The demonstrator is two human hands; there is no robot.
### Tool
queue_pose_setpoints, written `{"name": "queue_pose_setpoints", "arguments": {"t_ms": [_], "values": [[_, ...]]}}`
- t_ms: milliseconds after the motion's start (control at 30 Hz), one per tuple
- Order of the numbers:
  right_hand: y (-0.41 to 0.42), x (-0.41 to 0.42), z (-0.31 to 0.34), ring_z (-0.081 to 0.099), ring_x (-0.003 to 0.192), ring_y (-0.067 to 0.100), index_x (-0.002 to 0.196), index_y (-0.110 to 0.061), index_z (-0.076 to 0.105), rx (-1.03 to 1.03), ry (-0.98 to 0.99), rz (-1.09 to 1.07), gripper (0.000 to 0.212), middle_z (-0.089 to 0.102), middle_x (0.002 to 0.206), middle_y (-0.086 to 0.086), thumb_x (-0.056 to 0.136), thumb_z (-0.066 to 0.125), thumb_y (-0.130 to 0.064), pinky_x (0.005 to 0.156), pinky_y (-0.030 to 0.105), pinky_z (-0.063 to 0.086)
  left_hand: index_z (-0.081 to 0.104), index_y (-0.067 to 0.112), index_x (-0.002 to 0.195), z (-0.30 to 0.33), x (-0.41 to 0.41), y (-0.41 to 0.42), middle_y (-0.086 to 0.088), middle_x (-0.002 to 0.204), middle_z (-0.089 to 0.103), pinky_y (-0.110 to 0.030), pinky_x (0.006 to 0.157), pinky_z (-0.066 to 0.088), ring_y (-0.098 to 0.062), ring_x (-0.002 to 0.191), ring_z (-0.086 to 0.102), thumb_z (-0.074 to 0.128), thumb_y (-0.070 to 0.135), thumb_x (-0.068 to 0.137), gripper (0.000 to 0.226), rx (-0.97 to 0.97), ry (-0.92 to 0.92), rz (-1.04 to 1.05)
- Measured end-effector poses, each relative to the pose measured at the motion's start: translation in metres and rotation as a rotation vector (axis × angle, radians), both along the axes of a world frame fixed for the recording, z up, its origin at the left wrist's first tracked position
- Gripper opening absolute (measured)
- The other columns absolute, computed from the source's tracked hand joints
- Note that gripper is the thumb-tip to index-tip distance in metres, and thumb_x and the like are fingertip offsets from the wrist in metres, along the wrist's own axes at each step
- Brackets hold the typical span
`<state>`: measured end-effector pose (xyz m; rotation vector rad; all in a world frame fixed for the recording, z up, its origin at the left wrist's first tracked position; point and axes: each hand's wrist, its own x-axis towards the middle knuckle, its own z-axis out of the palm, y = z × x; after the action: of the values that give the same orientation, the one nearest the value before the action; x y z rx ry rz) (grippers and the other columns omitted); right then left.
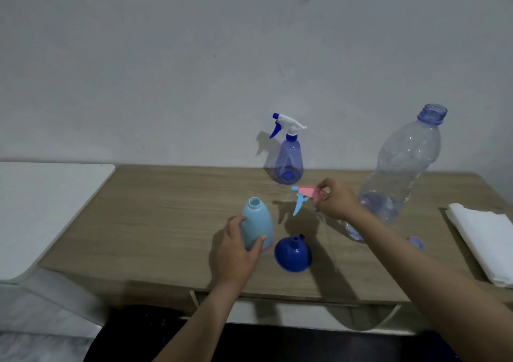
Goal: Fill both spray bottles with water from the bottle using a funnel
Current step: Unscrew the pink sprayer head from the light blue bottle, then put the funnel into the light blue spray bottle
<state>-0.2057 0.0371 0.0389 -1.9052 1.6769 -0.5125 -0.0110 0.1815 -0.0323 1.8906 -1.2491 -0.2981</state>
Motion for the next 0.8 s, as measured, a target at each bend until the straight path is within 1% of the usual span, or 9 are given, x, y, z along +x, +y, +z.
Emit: {"name": "queue_pose_setpoints", "arguments": {"t_ms": [200, 333, 400, 467, 533, 633, 667, 733, 800], "values": [[0.006, 0.003, -0.053, 0.062, 0.101, 0.032, 0.113, -0.010, 0.063, 0.150, 0.110, 0.026, 0.027, 0.068, 0.109, 0.014, 0.089, 0.058, -0.021, 0.079, 0.031, 0.047, 0.037, 0.035, 0.116, -0.005, 0.001, -0.001, 0.005, 0.119, 0.058, -0.031, 0.070, 0.047, -0.019, 0.102, 0.056, 0.074, 0.046, 0.072, 0.059, 0.020, -0.040, 0.034], [0.003, -0.001, -0.068, 0.063, 0.090, 0.029, 0.114, -0.011, 0.063, 0.184, 0.082, 0.054, 0.027, 0.069, 0.101, 0.013, 0.092, 0.055, -0.025, 0.075, 0.030, 0.048, 0.040, 0.030, 0.119, -0.005, 0.001, 0.000, 0.004, 0.121, 0.056, -0.029, 0.070, 0.046, -0.018, 0.104, 0.055, 0.074, 0.044, 0.074, 0.059, 0.023, -0.033, 0.023], [0.003, -0.004, -0.068, 0.064, 0.092, 0.028, 0.111, -0.011, 0.063, 0.188, 0.099, 0.081, 0.024, 0.068, 0.097, 0.010, 0.091, 0.057, -0.022, 0.077, 0.033, 0.050, 0.041, 0.028, 0.120, -0.005, 0.001, 0.000, 0.004, 0.123, 0.055, -0.026, 0.069, 0.042, -0.016, 0.103, 0.054, 0.074, 0.044, 0.075, 0.059, 0.027, -0.030, 0.013], [0.004, -0.006, -0.067, 0.062, 0.100, 0.031, 0.120, -0.010, 0.059, 0.119, 0.135, 0.105, 0.033, 0.064, 0.108, 0.013, 0.089, 0.061, -0.021, 0.083, 0.037, 0.050, 0.041, 0.027, 0.122, -0.004, 0.001, 0.000, 0.004, 0.124, 0.055, -0.023, 0.066, 0.038, -0.010, 0.097, 0.051, 0.074, 0.043, 0.075, 0.059, 0.032, -0.032, 0.008], [0.011, -0.006, -0.060, 0.060, 0.102, 0.028, 0.131, -0.012, 0.053, -0.005, 0.108, 0.120, 0.045, 0.056, 0.117, 0.013, 0.089, 0.062, -0.026, 0.083, 0.034, 0.048, 0.040, 0.028, 0.122, -0.003, 0.001, 0.000, 0.003, 0.123, 0.056, -0.022, 0.065, 0.036, -0.008, 0.095, 0.050, 0.074, 0.043, 0.075, 0.060, 0.026, -0.044, 0.005], [0.024, -0.002, -0.042, 0.061, 0.098, 0.018, 0.125, -0.017, 0.057, -0.107, -0.005, 0.383, 0.046, 0.056, 0.111, 0.003, 0.084, 0.068, -0.034, 0.080, 0.025, 0.046, 0.043, 0.022, 0.123, -0.002, 0.000, 0.000, 0.001, 0.123, 0.056, -0.021, 0.067, 0.035, -0.013, 0.102, 0.052, 0.075, 0.039, 0.075, 0.060, 0.014, -0.023, -0.008], [0.028, 0.001, -0.037, 0.060, 0.099, 0.015, 0.124, -0.019, 0.058, -0.067, 0.022, 0.515, 0.050, 0.058, 0.112, 0.001, 0.080, 0.072, -0.037, 0.081, 0.025, 0.046, 0.045, 0.020, 0.123, -0.002, 0.000, 0.000, 0.001, 0.123, 0.056, -0.021, 0.068, 0.034, -0.014, 0.103, 0.053, 0.076, 0.038, 0.075, 0.059, 0.012, -0.021, -0.008], [0.035, 0.008, -0.033, 0.055, 0.101, 0.012, 0.125, -0.027, 0.056, 0.013, 0.241, 0.715, 0.064, 0.058, 0.116, -0.003, 0.068, 0.079, -0.047, 0.084, 0.031, 0.049, 0.046, 0.019, 0.122, -0.002, 0.000, 0.001, 0.001, 0.122, 0.056, -0.018, 0.068, 0.033, -0.016, 0.103, 0.054, 0.076, 0.038, 0.075, 0.059, 0.006, -0.027, -0.001], [0.043, 0.017, -0.036, 0.052, 0.104, 0.014, 0.124, -0.040, 0.050, 0.025, 0.473, 0.795, 0.073, 0.056, 0.117, -0.007, 0.059, 0.080, -0.052, 0.082, 0.034, 0.049, 0.046, 0.020, 0.123, -0.001, 0.000, 0.001, 0.002, 0.123, 0.055, -0.011, 0.060, 0.029, -0.010, 0.099, 0.051, 0.076, 0.038, 0.076, 0.059, 0.014, -0.027, -0.007]]}}
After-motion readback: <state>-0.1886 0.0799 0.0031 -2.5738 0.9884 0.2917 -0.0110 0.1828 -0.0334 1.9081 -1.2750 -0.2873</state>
